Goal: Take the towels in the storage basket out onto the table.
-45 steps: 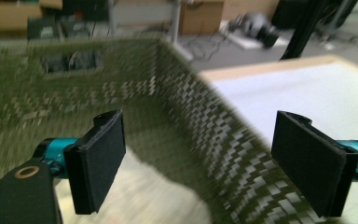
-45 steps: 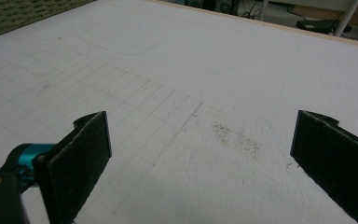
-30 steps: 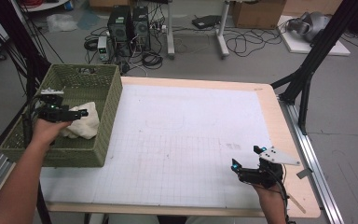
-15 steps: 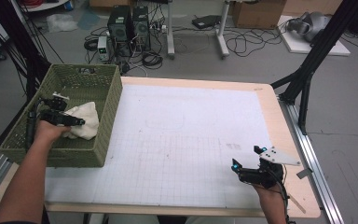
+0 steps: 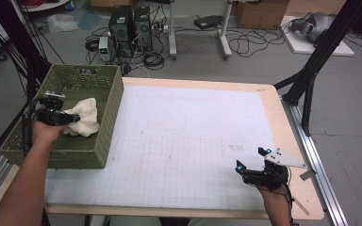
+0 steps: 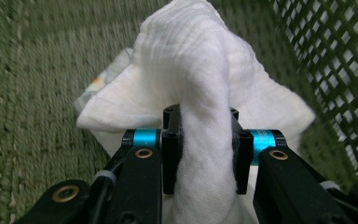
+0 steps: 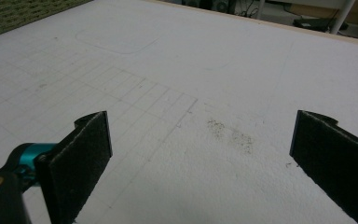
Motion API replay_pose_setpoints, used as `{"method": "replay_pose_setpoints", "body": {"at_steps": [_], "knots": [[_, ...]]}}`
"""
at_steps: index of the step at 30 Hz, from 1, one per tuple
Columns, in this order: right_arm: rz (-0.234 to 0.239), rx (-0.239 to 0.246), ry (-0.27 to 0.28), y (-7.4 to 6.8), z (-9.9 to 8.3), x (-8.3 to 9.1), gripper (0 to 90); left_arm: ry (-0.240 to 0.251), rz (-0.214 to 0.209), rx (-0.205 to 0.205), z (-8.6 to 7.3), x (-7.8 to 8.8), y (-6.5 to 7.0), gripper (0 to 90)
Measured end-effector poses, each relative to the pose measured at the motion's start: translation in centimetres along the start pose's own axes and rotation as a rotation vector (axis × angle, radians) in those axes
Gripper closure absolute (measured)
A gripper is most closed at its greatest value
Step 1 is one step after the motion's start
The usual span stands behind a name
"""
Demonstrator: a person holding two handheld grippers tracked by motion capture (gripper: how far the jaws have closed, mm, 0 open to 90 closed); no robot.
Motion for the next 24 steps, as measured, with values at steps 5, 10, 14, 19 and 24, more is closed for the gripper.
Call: {"method": "replay_pose_setpoints", "body": {"at_steps": [5, 10, 14, 19, 24], "knots": [[-0.002, -0.001, 0.005, 0.0, 0.1, 0.1, 4.7, 0.145, -0.02, 0.033, 1.3, 1.4, 0.0, 73.5], [-0.002, -0.005, 0.005, 0.2, 0.1, 0.1, 4.7, 0.269, -0.043, 0.039, 2.3, 3.2, 0.2, 74.1], [0.001, -0.003, 0.007, 0.1, 0.2, 0.1, 4.7, 0.339, -0.067, 0.055, 2.7, 4.7, 0.2, 74.2], [0.007, 0.007, 0.012, -0.1, 0.3, -0.1, 4.6, 0.416, -0.088, 0.074, 3.2, 6.3, 0.3, 74.4], [0.004, 0.005, 0.008, -0.2, 0.4, -0.2, 4.6, 0.479, -0.111, 0.089, 4.2, 7.9, 0.9, 75.2]]}}
Point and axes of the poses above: each handheld gripper's, and its own axes: x roughly backward along the jaws, z roughly out of its top, y roughly to its right, the point moved 8 cm from there along -x, roughly forward along the jaws, and after that the axes turned 1 degree about y, right-handed, at the moved point
